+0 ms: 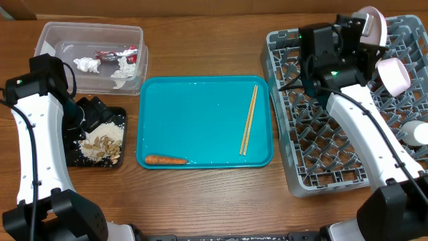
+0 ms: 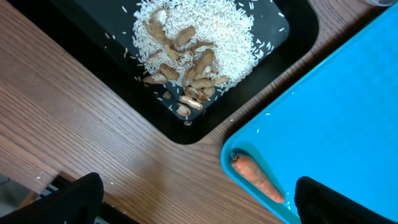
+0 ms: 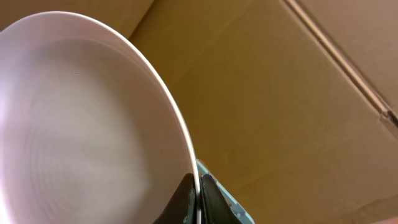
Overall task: Sort waste into correct bins and load items into the dishwasher
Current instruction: 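Carry the white plate with the right gripper and stand it in the rack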
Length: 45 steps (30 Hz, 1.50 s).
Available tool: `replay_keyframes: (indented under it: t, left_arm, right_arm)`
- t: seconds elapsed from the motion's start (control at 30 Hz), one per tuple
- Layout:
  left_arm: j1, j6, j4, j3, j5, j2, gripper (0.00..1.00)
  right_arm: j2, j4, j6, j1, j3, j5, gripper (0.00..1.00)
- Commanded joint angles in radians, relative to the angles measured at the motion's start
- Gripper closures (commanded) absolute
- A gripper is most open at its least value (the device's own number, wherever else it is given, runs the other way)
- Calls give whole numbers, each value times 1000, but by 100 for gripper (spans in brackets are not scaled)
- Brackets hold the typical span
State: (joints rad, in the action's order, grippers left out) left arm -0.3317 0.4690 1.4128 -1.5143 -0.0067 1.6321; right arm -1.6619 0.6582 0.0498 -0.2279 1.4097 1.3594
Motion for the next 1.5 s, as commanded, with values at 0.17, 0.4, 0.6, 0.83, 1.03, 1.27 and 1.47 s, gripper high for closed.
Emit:
replay_keyframes:
  t: [0.17,0.4,0.6,0.83,1.03,1.27,1.47]
  left_arm:
    - [-2,3,-2,-12,7,-24,0]
    - [-2,3,-3,-12,7,-24,0]
    - [-2,3,-5,-12,7,-24,0]
    - [-2,3,-8,-12,7,-24,0]
    - [-2,3,-9,-12,7,-24,0]
    - [-2,3,-7,-12,7,-24,0]
    - [-2,3,-6,-12,7,-24,0]
  right_arm:
    - [-93,-14,42,-25,-16,-54,96]
    - [-147,-14,56,-53,-16,-83,96]
    - [-148,-10,86,-82,-16,-133,96]
    - [-147,-7,85,-164,-16,-135,88]
    - [-147,2,85,-210,-16,-142,37]
    - [-143,101,87,-210,-16,-291,34]
    - [-85,171,191,-211,-15,-559,32]
